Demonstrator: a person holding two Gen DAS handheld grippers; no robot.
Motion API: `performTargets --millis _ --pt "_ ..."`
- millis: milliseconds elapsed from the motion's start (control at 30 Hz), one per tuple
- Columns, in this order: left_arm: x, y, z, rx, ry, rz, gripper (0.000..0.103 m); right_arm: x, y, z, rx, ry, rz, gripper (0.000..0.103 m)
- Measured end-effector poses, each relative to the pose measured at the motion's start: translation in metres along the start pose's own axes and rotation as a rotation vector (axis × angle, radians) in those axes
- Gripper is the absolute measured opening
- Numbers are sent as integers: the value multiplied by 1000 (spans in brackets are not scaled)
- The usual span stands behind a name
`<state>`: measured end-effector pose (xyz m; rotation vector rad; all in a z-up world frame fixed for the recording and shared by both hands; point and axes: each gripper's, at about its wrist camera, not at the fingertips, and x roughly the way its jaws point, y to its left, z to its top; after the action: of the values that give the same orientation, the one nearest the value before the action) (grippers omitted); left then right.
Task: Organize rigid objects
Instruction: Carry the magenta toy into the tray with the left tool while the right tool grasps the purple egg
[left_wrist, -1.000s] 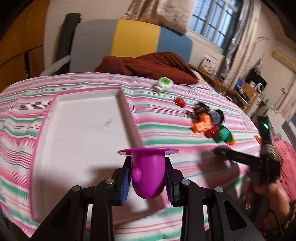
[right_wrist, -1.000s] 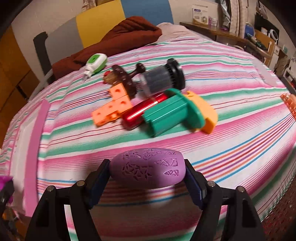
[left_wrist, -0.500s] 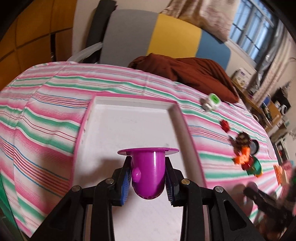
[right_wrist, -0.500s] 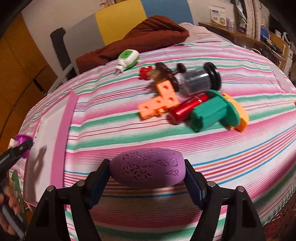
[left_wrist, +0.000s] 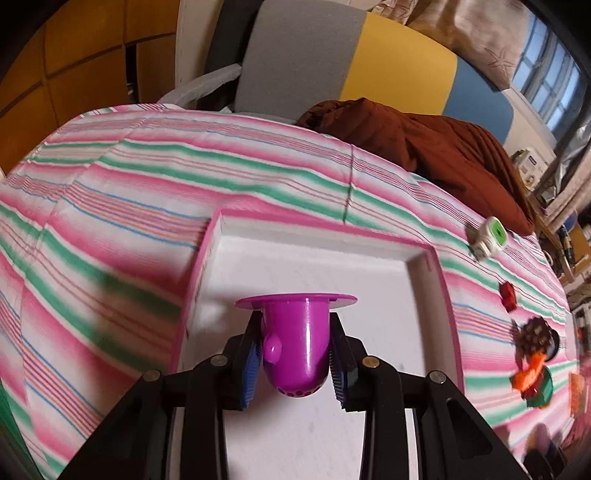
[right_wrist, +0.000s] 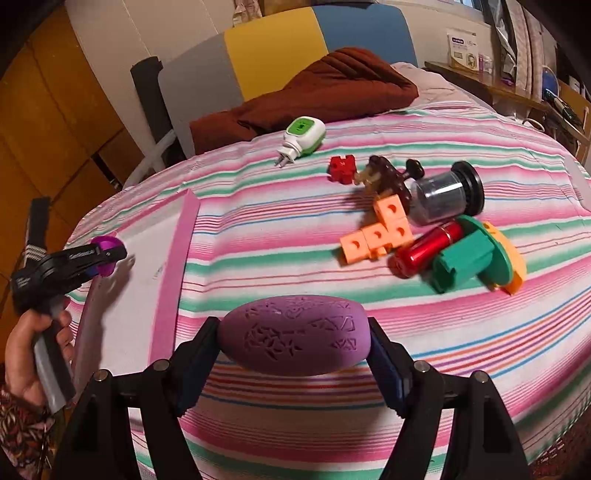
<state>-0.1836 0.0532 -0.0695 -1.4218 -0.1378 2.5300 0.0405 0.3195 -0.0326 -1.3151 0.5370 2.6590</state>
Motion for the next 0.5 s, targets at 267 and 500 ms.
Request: performTargets --millis 267,500 --pt "20 8 15 -38 2 39 33 5 5 4 -10 6 7 77" --pt "12 15 19 -66 -75 32 67 8 6 6 -12 4 6 77"
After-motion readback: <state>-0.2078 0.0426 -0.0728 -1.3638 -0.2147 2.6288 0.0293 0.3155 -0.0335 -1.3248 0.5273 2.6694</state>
